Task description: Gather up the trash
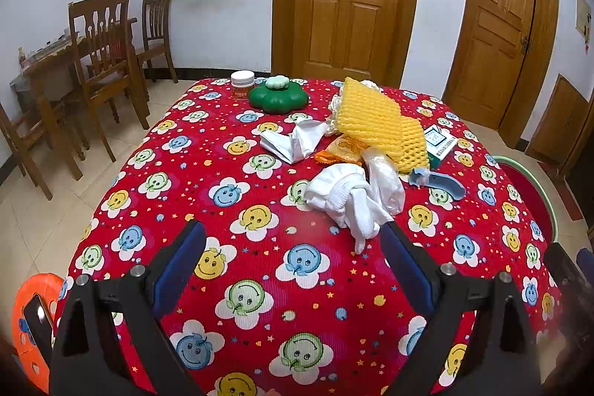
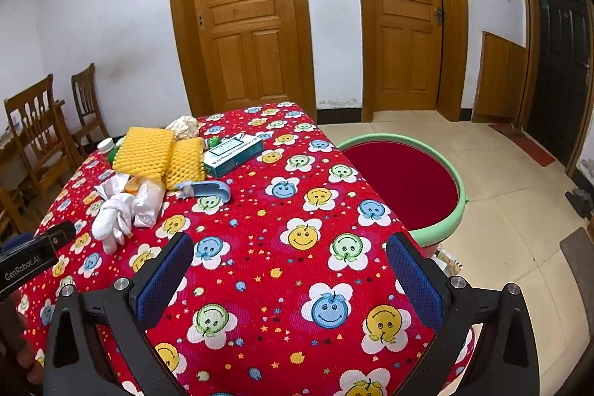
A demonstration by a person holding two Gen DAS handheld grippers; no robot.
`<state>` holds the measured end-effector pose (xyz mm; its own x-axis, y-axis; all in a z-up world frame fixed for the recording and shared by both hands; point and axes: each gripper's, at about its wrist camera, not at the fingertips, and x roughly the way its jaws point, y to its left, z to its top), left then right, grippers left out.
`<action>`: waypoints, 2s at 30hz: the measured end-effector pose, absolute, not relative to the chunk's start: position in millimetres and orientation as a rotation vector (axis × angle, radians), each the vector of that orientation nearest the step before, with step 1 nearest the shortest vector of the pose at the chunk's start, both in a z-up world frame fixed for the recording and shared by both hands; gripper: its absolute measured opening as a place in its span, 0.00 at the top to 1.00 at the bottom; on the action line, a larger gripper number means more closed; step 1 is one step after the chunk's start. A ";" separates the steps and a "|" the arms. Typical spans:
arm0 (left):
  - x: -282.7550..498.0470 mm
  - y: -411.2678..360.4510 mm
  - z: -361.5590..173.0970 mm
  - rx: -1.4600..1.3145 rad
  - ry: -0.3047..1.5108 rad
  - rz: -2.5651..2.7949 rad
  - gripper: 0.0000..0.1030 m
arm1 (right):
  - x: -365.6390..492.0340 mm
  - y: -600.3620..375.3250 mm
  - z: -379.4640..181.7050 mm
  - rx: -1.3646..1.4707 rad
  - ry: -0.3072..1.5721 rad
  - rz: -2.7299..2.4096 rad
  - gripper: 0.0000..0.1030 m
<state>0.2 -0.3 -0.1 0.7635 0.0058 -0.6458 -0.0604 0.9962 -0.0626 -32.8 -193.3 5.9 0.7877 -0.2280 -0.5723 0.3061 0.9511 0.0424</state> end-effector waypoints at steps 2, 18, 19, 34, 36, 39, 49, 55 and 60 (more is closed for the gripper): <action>0.1 -0.3 -0.1 -0.081 0.701 0.036 0.08 | -32.8 -193.4 5.9 0.136 0.599 -0.289 0.00; 2.3 2.7 1.2 -0.082 0.700 0.036 0.08 | -34.4 -194.4 3.2 0.143 0.604 -0.291 0.00; 2.3 2.6 1.1 -0.081 0.700 0.036 0.08 | -34.3 -194.4 3.2 0.143 0.604 -0.291 0.00; 2.5 2.6 1.1 -0.081 0.701 0.035 0.08 | -33.8 -194.7 3.6 0.144 0.606 -0.292 0.00; 2.6 2.7 1.1 -0.081 0.701 0.035 0.08 | -34.2 -194.8 3.5 0.144 0.606 -0.293 0.00; 2.6 2.7 1.1 -0.081 0.702 0.035 0.08 | -33.8 -194.9 3.7 0.143 0.607 -0.292 0.00; 2.7 2.5 1.0 -0.080 0.703 0.036 0.08 | -34.9 -195.5 2.9 0.146 0.611 -0.296 0.00; 7.3 2.2 -5.0 -0.085 0.721 0.010 0.08 | -31.5 -195.7 8.4 0.142 0.605 -0.273 0.00; 28.9 0.5 -8.4 -0.078 0.777 -0.038 0.09 | -21.2 -200.0 13.8 0.144 0.613 -0.265 0.00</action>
